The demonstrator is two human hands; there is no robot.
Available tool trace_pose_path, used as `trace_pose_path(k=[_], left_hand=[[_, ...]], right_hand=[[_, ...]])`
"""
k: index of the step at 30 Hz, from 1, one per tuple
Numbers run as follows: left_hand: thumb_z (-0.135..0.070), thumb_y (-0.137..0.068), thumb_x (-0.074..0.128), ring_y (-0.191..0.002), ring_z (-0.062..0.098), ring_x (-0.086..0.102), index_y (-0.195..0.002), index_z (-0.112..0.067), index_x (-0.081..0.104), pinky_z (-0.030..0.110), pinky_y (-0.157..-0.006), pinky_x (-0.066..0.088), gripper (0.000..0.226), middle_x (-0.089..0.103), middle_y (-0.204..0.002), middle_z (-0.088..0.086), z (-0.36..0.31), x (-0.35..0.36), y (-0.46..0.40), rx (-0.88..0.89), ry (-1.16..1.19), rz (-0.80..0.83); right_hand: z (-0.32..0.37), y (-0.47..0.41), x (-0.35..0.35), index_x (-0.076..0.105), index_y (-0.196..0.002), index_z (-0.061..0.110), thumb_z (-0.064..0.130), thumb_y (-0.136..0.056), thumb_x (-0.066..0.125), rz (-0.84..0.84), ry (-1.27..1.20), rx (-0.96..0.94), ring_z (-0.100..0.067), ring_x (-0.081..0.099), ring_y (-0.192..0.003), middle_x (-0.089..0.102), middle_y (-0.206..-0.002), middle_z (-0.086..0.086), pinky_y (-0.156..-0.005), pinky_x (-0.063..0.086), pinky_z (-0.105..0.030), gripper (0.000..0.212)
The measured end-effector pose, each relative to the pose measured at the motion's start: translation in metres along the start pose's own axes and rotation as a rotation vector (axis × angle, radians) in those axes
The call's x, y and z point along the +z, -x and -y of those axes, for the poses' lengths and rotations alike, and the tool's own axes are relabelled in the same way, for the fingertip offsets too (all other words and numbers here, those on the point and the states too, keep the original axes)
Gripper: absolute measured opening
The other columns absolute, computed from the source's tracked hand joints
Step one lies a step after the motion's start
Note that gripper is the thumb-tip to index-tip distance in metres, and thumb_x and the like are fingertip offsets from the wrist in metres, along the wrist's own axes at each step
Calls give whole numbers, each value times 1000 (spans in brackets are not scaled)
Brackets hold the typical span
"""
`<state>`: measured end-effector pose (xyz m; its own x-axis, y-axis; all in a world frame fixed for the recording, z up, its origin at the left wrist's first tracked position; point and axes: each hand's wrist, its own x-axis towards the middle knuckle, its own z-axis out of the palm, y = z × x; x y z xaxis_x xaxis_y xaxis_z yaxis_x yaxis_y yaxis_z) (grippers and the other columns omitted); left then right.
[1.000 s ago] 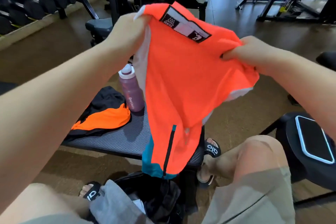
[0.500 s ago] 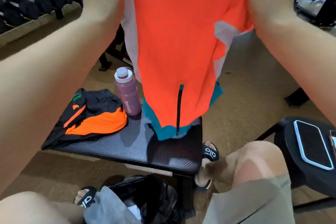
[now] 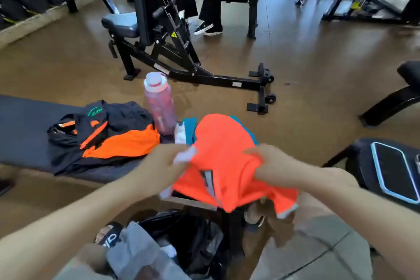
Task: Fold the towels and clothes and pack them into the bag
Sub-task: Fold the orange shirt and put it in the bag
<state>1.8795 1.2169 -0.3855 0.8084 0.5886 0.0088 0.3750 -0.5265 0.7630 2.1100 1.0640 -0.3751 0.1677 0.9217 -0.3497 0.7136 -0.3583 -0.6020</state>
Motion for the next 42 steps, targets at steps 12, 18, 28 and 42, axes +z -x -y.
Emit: trace_pose_path(k=[12, 18, 28, 42], left_hand=[[-38, -83, 60, -74, 19, 48, -89, -22, 43, 34, -63, 33, 24, 54, -83, -4, 90, 38, 27, -316, -470, 613], [-67, -91, 50, -88, 23, 63, -92, -23, 56, 38, -74, 48, 44, 66, -93, 0, 89, 37, -20, -456, -390, 299], [-47, -101, 44, -136, 41, 38, -153, -32, 32, 50, -105, 43, 56, 38, -144, 20, 115, 83, -118, -299, -542, 60], [-9, -80, 76, -77, 21, 45, -89, -8, 46, 30, -67, 29, 32, 47, -81, -1, 118, 78, -81, -471, 104, -744]], right_hand=[[-45, -22, 95, 59, -95, 14, 52, -61, 53, 185, 1, 71, -24, 60, -94, 64, -96, -2, -83, 46, -36, 52], [-47, -39, 86, 58, -105, 21, 29, -76, 79, 404, 54, 115, -18, 57, -94, 60, -99, 5, -67, 47, -24, 37], [-105, -131, 18, 48, -140, 13, 33, -93, 65, -349, -169, 449, -30, 56, -125, 58, -137, -12, -94, 44, -38, 53], [-140, -153, 46, 65, -101, 8, 56, -90, 62, -341, -985, 739, -26, 60, -72, 63, -84, -10, -62, 51, -33, 49]])
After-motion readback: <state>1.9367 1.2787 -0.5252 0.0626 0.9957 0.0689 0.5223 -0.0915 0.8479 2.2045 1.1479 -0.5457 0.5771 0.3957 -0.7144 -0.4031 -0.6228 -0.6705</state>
